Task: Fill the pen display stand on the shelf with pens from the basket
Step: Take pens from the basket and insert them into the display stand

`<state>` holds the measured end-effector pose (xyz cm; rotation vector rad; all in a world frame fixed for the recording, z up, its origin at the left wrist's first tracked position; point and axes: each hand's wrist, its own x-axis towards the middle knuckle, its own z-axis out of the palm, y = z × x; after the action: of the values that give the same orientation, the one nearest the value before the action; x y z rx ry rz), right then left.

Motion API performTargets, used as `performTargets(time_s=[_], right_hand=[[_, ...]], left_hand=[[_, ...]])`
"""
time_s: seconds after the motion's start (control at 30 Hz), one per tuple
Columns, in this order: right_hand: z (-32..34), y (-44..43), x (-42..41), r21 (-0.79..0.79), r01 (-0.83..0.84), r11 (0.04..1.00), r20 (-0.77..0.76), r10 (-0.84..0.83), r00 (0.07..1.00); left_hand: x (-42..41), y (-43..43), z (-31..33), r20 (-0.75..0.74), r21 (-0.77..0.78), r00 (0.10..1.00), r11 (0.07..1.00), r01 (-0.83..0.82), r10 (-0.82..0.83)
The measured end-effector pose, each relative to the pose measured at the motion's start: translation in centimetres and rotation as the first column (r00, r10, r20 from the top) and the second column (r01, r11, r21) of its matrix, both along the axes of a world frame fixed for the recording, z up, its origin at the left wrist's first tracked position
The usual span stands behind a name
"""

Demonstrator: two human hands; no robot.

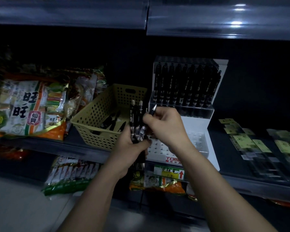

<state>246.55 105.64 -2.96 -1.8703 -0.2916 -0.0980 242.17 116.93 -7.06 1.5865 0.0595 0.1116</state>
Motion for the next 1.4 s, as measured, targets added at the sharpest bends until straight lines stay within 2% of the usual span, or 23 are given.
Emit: performTargets(time_s=[0.07,0.13,0.2,0.27,0.37,0.5,0.6,0.77,0.87,1.0,1.07,1.27,1.4], right_hand=[[0.3,-0.3,0.1,0.159,-0.074,0.985,-0.121,0.093,0.988],[0.6,-0.6,0.0,0.276,-0.134,0.952,-0.201,0.193,0.960],[0.7,-0.9,0.0,0.338,-0.169,0.926,-0.227,0.255,0.940],[0.5,-1.2,0.2,0.354,-0.179,0.918,-0.246,0.277,0.929],[0.5,-1.4,0.3,0.400,-0.127,0.908,-0.215,0.228,0.950],[1.0,-1.9,0.2,0.615,0.006,0.788,-0.104,0.073,0.992],[1.1,-1.7,-0.2,0.634,0.024,0.773,-0.032,-0.005,0.999],[0.9,-1.8,-0.3,0.663,0.073,0.745,-0.053,-0.050,0.997],[0.1,-1.7,-0.3,0.603,-0.004,0.798,-0.037,0.033,0.999],[-1.2,-2.0,0.0,0.423,-0.232,0.876,-0.072,0.288,0.955],[-1.5,-2.2,0.0,0.337,-0.306,0.891,-0.097,0.356,0.930],[-1.4,-3.0,0.5,0.253,-0.360,0.898,-0.123,0.399,0.909],[-1.3,-3.4,0.5,0.223,-0.333,0.916,-0.095,0.361,0.928]], left_hand=[[-0.2,-0.1,0.4,-0.073,-0.207,0.994,0.976,0.065,-0.081],[-0.3,-0.1,0.6,-0.074,-0.427,0.976,0.891,0.155,-0.205],[-0.2,-0.2,0.7,-0.060,-0.562,0.961,0.805,0.192,-0.271],[0.0,-0.2,0.8,-0.103,-0.648,0.951,0.745,0.159,-0.292],[0.2,0.1,0.8,-0.134,-0.710,0.948,0.696,0.111,-0.288],[0.4,0.3,0.9,-0.134,-0.771,0.958,0.634,0.058,-0.252],[0.4,0.3,1.0,-0.092,-0.794,0.975,0.606,0.050,-0.201],[0.5,0.6,0.8,-0.030,-0.859,0.988,0.510,0.050,-0.149],[0.6,0.3,0.8,-0.005,-0.823,0.993,0.565,0.062,-0.115],[0.8,-0.1,0.6,-0.018,-0.749,0.999,0.662,0.015,-0.043],[0.8,0.0,0.6,-0.013,-0.705,1.000,0.709,-0.001,-0.012],[0.5,-0.4,0.8,0.018,-0.549,1.000,0.836,-0.010,0.023],[0.5,-0.5,0.5,0.026,-0.377,0.997,0.924,-0.054,0.069]])
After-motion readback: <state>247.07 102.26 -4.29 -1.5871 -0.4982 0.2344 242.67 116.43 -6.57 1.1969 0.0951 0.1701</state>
